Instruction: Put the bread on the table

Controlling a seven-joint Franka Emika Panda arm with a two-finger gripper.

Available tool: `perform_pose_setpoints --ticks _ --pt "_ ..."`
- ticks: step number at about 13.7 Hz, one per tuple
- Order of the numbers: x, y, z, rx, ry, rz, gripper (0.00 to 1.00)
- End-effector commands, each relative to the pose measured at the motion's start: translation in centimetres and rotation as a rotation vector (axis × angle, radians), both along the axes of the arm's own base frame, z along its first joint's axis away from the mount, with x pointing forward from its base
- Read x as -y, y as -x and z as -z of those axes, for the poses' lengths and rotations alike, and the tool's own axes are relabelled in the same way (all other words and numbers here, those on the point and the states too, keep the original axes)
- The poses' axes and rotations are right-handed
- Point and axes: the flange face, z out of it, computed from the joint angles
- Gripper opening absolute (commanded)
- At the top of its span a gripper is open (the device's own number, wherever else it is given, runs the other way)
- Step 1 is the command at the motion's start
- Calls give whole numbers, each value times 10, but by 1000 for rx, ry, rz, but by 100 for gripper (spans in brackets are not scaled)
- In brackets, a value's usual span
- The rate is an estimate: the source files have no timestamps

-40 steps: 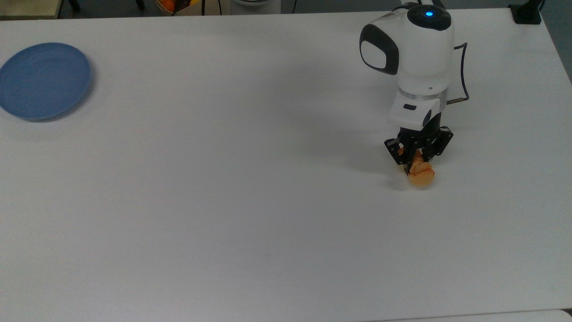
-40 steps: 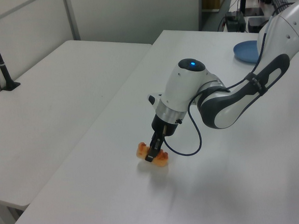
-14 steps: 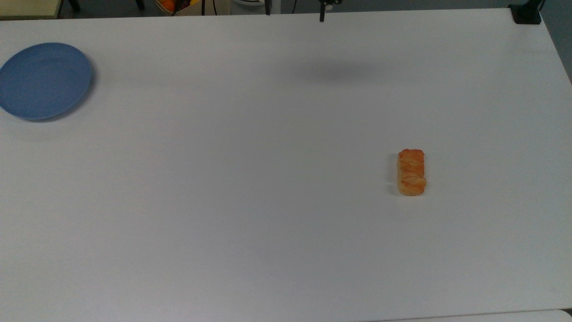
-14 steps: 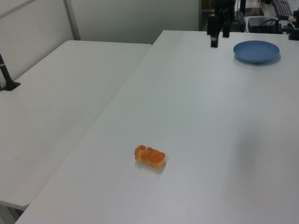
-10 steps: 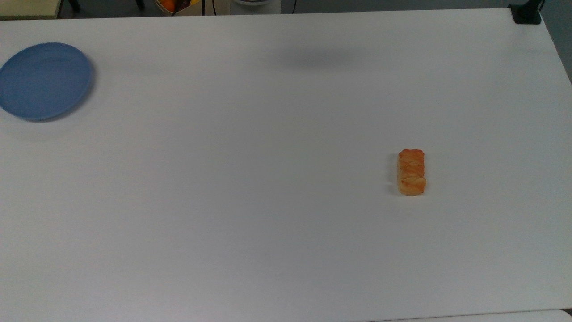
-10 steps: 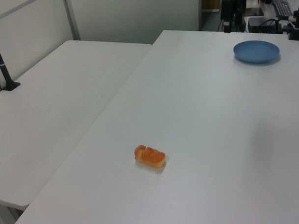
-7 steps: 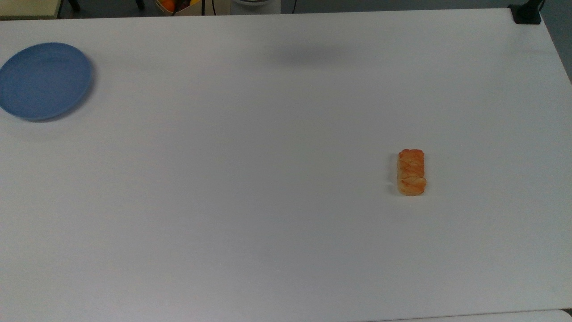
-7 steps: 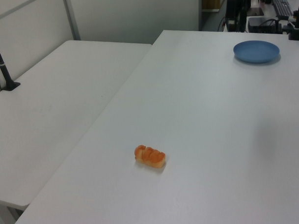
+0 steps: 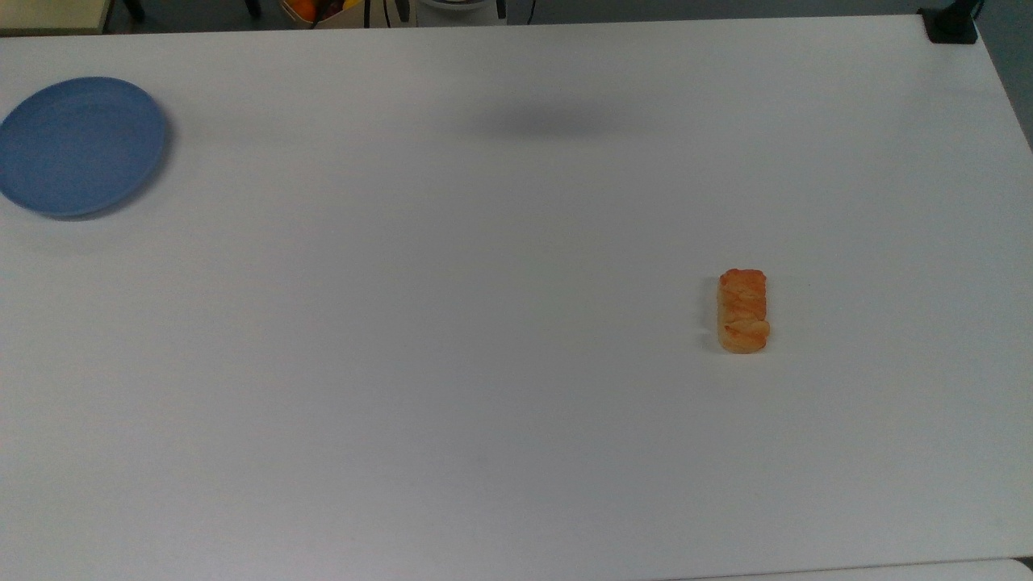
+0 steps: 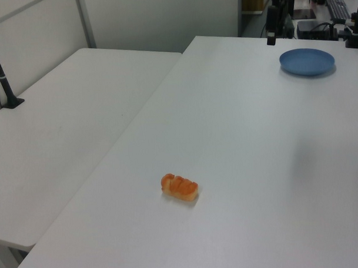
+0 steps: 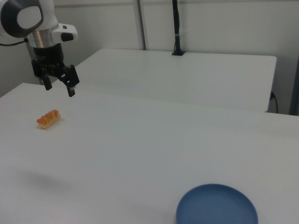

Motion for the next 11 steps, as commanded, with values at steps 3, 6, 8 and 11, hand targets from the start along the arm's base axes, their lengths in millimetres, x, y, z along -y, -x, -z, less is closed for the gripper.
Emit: perform_pose_setpoints --ticks 3,6,8,11 --pt "-4 -24 7 86 31 -154 100" --pt "6 -22 2 85 42 -141 100" --pt "6 -22 4 84 42 -133 100" --pt "9 -23 3 89 39 -126 100"
